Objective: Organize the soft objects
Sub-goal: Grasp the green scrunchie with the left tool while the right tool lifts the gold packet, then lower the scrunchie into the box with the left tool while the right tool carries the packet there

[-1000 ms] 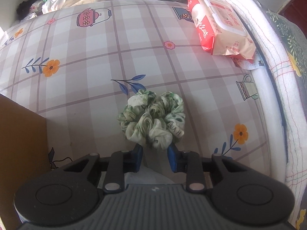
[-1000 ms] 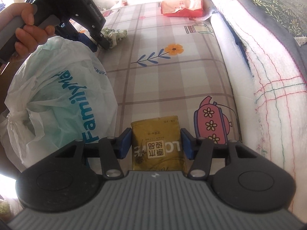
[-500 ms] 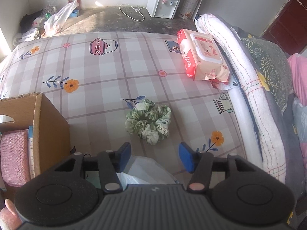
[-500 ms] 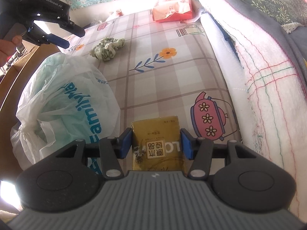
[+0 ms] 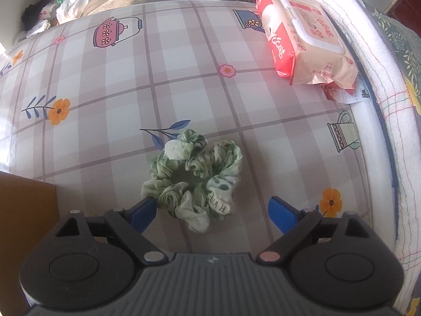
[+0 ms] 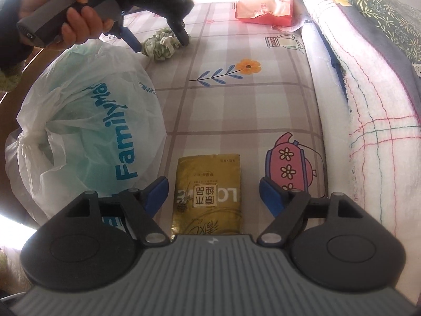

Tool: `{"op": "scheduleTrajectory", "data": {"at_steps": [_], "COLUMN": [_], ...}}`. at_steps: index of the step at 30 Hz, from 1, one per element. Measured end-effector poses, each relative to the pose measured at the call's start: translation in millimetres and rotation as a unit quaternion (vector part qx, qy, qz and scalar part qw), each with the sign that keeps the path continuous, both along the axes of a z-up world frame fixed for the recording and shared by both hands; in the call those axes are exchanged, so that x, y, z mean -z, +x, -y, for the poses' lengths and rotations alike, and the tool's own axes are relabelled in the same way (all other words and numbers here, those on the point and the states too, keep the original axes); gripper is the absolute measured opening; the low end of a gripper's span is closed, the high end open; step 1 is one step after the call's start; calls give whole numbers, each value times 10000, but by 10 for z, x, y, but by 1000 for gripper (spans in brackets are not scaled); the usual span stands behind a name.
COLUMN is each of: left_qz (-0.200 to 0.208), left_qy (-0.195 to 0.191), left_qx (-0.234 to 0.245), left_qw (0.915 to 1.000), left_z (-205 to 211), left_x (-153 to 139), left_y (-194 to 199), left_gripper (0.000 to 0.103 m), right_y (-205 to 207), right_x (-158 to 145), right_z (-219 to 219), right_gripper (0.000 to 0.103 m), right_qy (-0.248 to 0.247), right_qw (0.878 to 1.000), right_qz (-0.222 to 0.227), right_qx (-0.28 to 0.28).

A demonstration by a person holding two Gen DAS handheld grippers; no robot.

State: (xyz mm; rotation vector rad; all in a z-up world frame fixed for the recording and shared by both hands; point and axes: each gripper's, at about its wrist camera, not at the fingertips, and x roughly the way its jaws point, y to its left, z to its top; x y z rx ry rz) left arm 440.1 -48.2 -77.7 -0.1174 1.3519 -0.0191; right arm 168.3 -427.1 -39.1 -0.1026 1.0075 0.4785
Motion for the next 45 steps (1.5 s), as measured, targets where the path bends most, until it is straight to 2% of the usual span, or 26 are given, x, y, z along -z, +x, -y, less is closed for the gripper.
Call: {"op": "scheduleTrajectory", "data": {"at_steps": [4, 6, 8, 9, 11, 13, 18, 25, 28, 33, 39, 45], "left_qz": [-3, 129, 215, 231, 264, 363, 658, 1175, 1370, 1834, 2409, 2485], "left_qy": [197, 302, 300, 247, 154, 73, -135, -508, -709, -981, -1161, -1180], "left_qx": [-71, 19, 117, 122, 50, -33, -144, -4, 30, 138, 36, -633], "left_qw": [9998, 9995, 9993, 9994, 9995, 9993, 9976, 9918, 9880, 9780, 9636, 9593], "left_z": [29, 49, 48, 42, 11, -14, -76, -246, -410, -749, -1186, -1745], "left_x": [78, 71, 42, 22, -2, -42, -285, -875, -1139, -1572, -1916, -1840], "left_y": [30, 23, 24, 26, 17, 3, -131, -588, -882, -1582, -2516, -3288], "left_gripper": [77, 64, 47, 44, 35, 32, 30, 30, 30, 30, 30, 30], "right_y": [30, 38, 36, 31, 4, -37, -91, -237, -388, -658, -942, -1100], "right_x": [30, 22, 18, 19, 16, 21, -3, -222, -417, -754, -1161, -1380], "right_z": [59, 71, 64, 59, 57, 43, 52, 187, 220, 236, 100, -359], "right_gripper": [76, 76, 75, 74, 69, 53, 50, 50, 50, 50, 50, 50], "right_qy": [-20, 13, -15, -13, 22, 53, 128, 453, 517, 739, 1245, 1621], "right_qw": [10000, 10000, 9999, 9999, 9998, 9998, 9994, 9959, 9944, 9906, 9846, 9794], "right_qz": [-53, -96, -121, -133, -153, -152, -88, 142, 397, 782, 1129, 1172], "right_qx": [-42, 1, 59, 91, 135, 110, 303, 772, 836, 840, 481, -280]}}
